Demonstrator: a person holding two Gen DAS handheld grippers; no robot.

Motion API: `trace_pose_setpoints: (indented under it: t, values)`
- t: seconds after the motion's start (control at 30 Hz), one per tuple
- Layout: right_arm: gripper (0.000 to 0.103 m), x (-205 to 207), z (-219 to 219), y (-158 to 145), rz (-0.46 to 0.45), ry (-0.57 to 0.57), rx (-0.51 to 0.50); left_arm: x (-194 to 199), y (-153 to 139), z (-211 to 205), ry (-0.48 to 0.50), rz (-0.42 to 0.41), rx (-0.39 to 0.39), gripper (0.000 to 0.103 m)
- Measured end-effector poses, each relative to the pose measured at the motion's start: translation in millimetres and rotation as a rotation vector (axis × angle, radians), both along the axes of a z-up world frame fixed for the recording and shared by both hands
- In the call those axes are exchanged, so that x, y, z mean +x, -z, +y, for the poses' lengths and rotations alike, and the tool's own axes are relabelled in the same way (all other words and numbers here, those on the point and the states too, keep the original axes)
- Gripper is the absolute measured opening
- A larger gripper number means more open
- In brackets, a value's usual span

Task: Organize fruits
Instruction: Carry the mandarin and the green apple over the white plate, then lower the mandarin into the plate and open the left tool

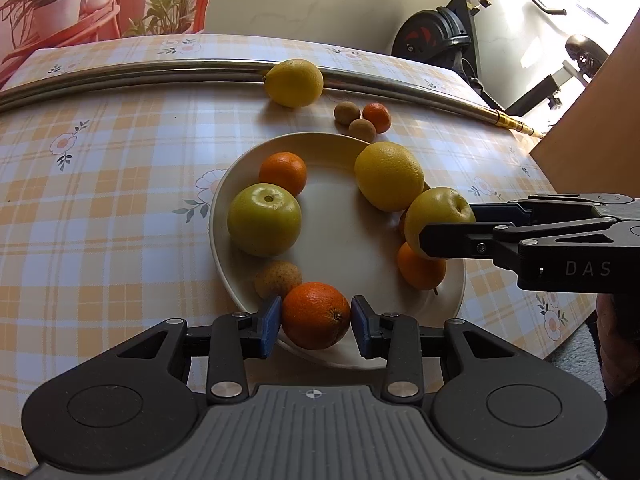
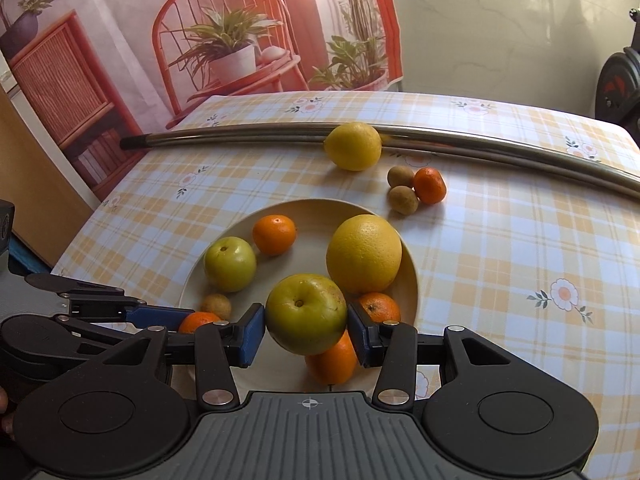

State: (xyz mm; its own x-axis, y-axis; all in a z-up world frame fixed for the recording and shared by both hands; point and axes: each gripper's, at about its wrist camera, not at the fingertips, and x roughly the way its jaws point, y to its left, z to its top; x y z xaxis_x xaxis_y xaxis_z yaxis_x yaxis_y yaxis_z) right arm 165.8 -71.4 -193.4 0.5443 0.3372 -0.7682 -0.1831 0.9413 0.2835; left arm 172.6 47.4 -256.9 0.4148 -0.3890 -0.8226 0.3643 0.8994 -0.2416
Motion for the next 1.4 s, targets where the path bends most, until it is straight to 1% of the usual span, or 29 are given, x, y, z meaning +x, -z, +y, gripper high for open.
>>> trace_pose_setpoints:
  t: [0.23, 0.53, 0.7, 0.87, 1.1, 1.4]
  values:
    - [0.042, -1, -1, 1, 0.000, 0.004, 0.000, 0, 0, -1, -0.005, -0.018, 0.019, 0.040]
    - [0.042, -3, 2, -4, -0.003, -0.008, 0.004, 4, -5, 6, -0.044, -0.036, 0.013, 0.041]
    - [0.042, -6, 6, -6, 0.007, -0.040, 0.010, 2, -11, 12, -0.068, -0.049, -0.009, 0.041]
    - [0.042, -6, 15, -3, 0.034, -0.078, 0.016, -1, -18, 21, -0.108, -0.073, -0.021, 0.041]
    - [0.042, -2, 27, 9, 0.104, -0.123, 0.001, -2, -29, 35, -0.169, -0.115, -0.038, 0.041]
    - [0.042, 4, 37, 23, 0.152, -0.162, -0.026, -5, -32, 36, -0.192, -0.139, -0.036, 0.041]
